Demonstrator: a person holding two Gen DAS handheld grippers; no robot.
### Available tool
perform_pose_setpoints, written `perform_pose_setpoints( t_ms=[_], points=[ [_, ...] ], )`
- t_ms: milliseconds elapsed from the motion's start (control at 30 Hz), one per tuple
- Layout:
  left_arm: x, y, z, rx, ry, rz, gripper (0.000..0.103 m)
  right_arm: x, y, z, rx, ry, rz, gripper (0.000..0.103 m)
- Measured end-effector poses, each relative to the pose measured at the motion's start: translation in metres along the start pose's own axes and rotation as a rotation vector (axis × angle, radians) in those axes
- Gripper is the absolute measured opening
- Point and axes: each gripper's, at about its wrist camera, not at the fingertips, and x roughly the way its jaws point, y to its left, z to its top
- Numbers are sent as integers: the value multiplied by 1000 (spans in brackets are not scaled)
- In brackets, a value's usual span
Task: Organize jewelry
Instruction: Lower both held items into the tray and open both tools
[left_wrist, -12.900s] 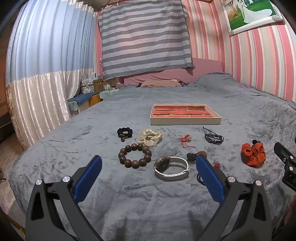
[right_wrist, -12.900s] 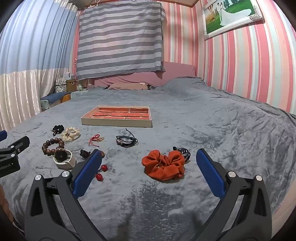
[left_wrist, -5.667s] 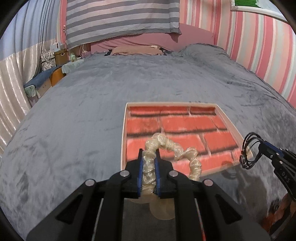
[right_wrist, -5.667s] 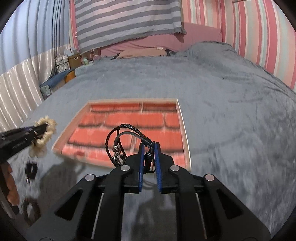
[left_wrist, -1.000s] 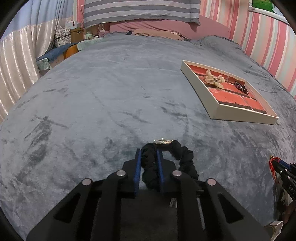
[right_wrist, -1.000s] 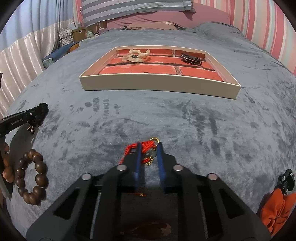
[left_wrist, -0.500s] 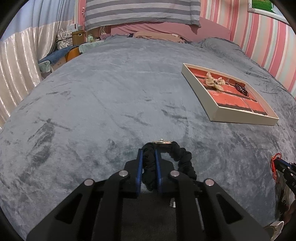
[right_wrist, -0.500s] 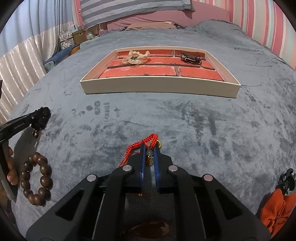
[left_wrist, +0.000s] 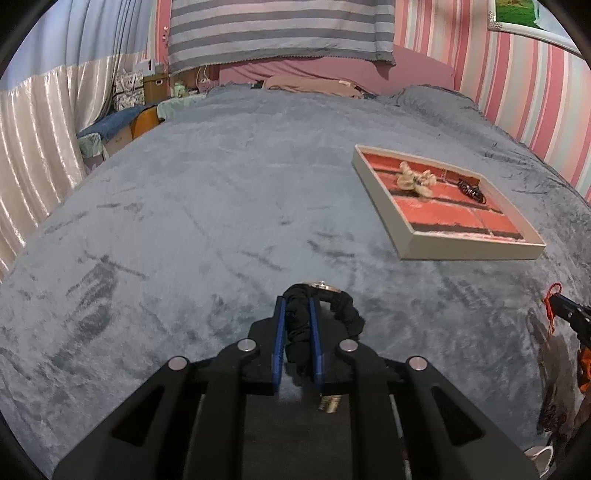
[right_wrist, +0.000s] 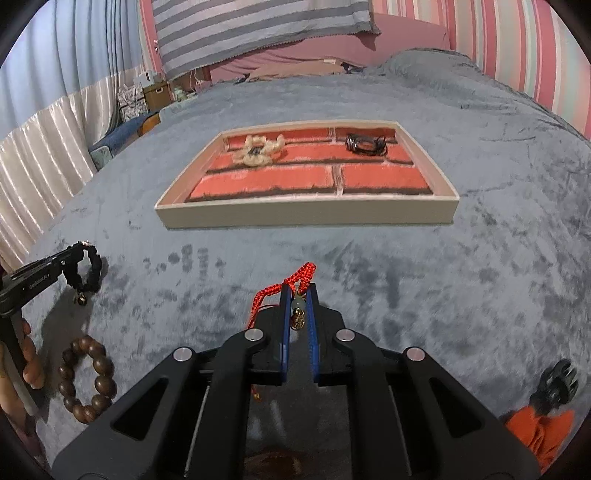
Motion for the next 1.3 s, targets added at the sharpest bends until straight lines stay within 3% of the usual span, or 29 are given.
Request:
perform_pose_setpoints(
  t_ms=[367, 633, 867, 1100, 1300],
  points=[
    [-15, -55, 40, 30, -79, -24, 13, -8, -21, 51, -12, -106, -4, 9],
    [30, -113, 89, 15, -63, -57, 13, 22, -52, 102, -24, -178, -32, 9],
    [101, -148, 127, -30, 11, -59, 13, 79, -89, 135, 40, -153, -36, 9],
    [146, -168, 125, 3, 40, -9, 13, 130, -112, 143, 26, -85, -80, 9],
    [166, -168, 128, 13, 46, 16, 13, 150, -118, 142, 43, -50, -75, 9]
  ],
)
